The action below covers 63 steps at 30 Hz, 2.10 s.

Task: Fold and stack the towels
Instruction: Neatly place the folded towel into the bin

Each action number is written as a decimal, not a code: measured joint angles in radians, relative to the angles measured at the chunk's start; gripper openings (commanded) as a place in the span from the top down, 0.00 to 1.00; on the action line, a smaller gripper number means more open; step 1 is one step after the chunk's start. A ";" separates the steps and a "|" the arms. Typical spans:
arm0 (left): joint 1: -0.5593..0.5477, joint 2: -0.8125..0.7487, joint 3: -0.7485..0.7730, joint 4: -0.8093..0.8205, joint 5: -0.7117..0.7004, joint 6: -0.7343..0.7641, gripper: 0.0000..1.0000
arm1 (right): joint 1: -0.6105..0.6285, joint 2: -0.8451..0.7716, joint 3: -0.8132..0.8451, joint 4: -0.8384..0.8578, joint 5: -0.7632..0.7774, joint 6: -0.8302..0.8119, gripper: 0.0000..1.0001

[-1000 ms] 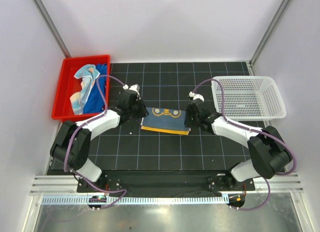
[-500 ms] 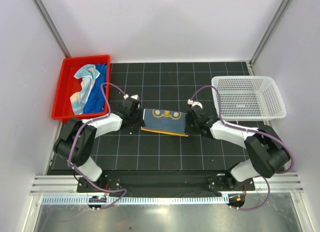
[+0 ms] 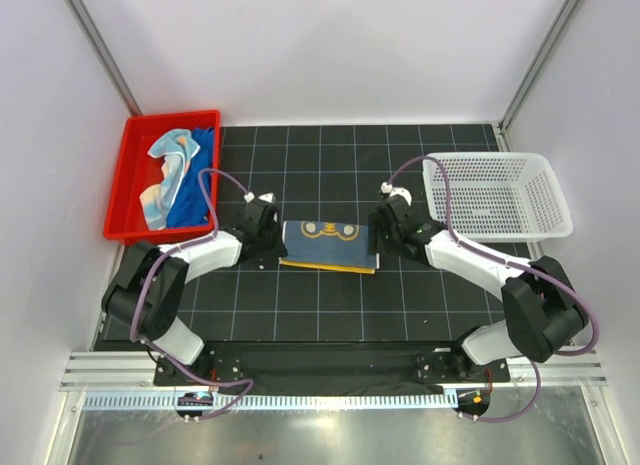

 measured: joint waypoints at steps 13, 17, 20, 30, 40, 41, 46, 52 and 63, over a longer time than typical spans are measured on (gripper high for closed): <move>-0.032 -0.084 -0.073 -0.014 -0.023 -0.039 0.94 | -0.037 0.186 0.101 -0.003 -0.066 0.000 0.34; -0.037 -0.104 -0.087 -0.023 -0.029 -0.050 0.92 | -0.038 0.209 0.103 0.000 -0.082 0.000 0.35; -0.037 -0.109 -0.090 -0.023 -0.033 -0.053 0.92 | -0.038 0.225 0.105 0.010 -0.093 0.000 0.38; -0.044 -0.109 -0.108 -0.001 -0.041 -0.074 0.91 | -0.027 0.260 0.135 0.023 -0.099 -0.002 0.52; -0.051 -0.125 -0.118 0.010 -0.043 -0.085 0.84 | 0.002 0.266 0.139 0.023 -0.084 -0.009 0.99; -0.051 -0.130 -0.118 0.009 -0.043 -0.089 0.82 | 0.008 0.266 0.143 0.016 -0.072 -0.011 0.99; -0.055 -0.203 -0.117 -0.037 -0.055 -0.105 0.69 | 0.035 0.266 0.172 -0.060 -0.007 -0.035 0.99; -0.059 -0.332 -0.089 -0.116 -0.087 -0.107 0.69 | 0.043 0.258 0.244 -0.189 0.106 -0.083 0.99; -0.114 -0.625 -0.005 -0.319 -0.060 -0.088 0.65 | 0.042 0.284 0.515 -0.346 0.407 -0.227 0.99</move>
